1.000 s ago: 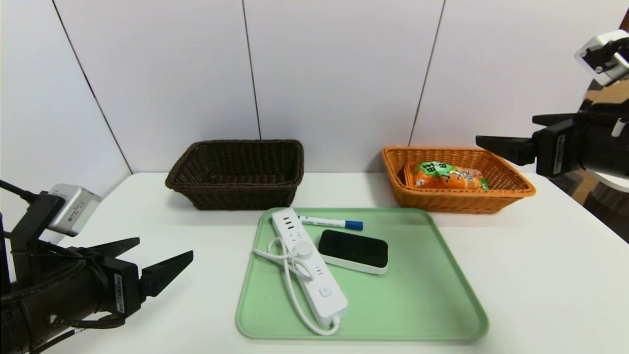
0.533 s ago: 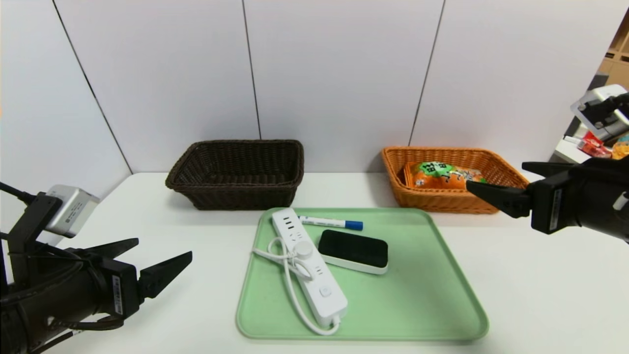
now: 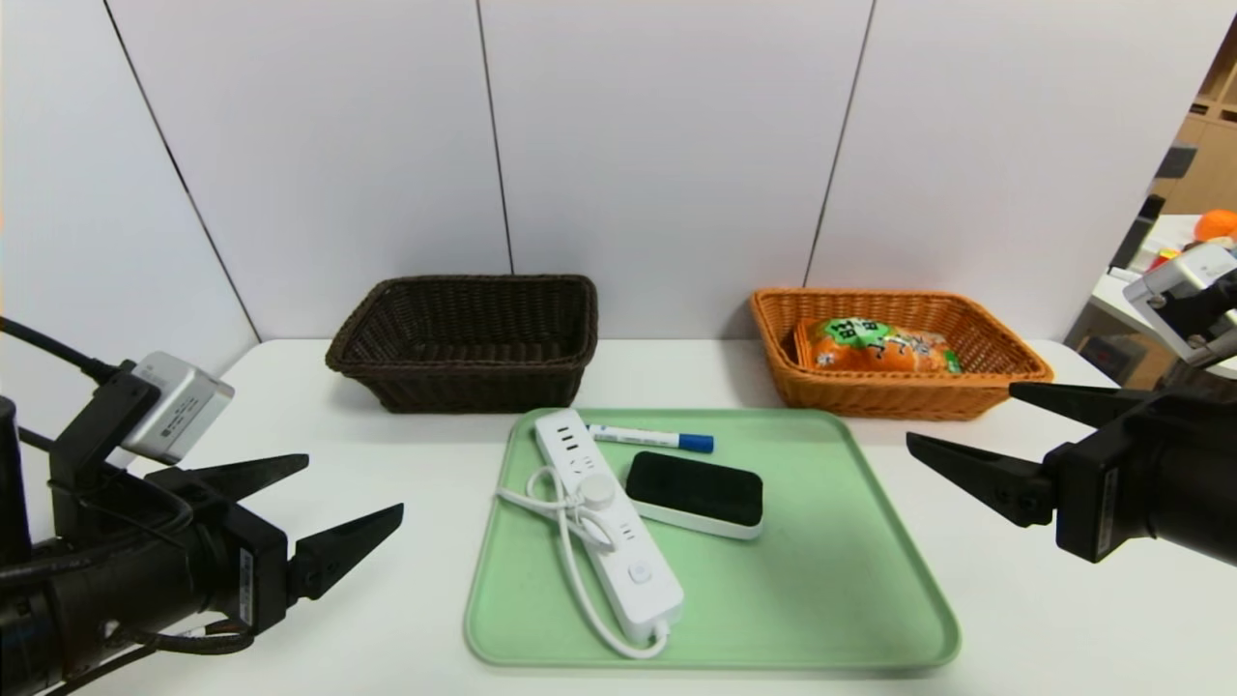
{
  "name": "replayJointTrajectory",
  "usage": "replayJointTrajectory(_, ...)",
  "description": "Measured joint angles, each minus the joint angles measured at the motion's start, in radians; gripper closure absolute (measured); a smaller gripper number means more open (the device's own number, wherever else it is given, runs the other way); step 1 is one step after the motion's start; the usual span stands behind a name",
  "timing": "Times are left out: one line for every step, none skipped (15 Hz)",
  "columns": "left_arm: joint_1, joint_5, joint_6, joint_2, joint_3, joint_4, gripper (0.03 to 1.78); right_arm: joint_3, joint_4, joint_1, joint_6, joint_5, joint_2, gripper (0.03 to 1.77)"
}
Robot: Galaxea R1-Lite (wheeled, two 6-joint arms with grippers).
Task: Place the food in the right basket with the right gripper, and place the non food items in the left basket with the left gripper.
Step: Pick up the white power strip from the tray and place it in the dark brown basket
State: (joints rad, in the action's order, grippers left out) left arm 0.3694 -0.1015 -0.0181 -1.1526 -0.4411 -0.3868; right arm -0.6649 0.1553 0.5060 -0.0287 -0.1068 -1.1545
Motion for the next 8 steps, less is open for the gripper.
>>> replayJointTrajectory(0.0, -0.028, -0.023, -0.016, -0.023, 0.001, 0.12, 0.011, 0.0, 0.007, 0.0, 0.0, 0.007, 0.1)
replayJointTrajectory(-0.001, -0.054, -0.045, -0.038, -0.05, 0.001, 0.12, 0.023, 0.0, 0.012, 0.0, 0.0, 0.013, 0.1)
replayJointTrajectory(-0.002, -0.068, -0.07, -0.063, -0.078, 0.002, 0.12, 0.031, 0.0, 0.014, 0.0, 0.0, 0.02, 0.1)
replayJointTrajectory(-0.002, -0.076, -0.101, -0.091, -0.106, 0.002, 0.12, 0.041, 0.0, 0.016, 0.0, 0.001, 0.026, 0.1)
replayJointTrajectory(-0.001, -0.092, -0.137, -0.122, -0.136, 0.004, 0.12, 0.051, 0.001, 0.016, -0.002, 0.001, 0.032, 0.1)
replayJointTrajectory(0.0, -0.115, -0.168, -0.153, -0.158, 0.005, 0.12, 0.059, 0.001, 0.017, -0.002, 0.001, 0.036, 0.1)
replayJointTrajectory(0.0, -0.143, -0.203, -0.188, -0.177, 0.006, 0.12, 0.063, 0.001, 0.017, -0.003, 0.002, 0.039, 0.1)
replayJointTrajectory(0.0, -0.163, -0.24, -0.22, -0.19, 0.005, 0.12, 0.064, 0.001, 0.018, -0.003, 0.003, 0.04, 0.1)
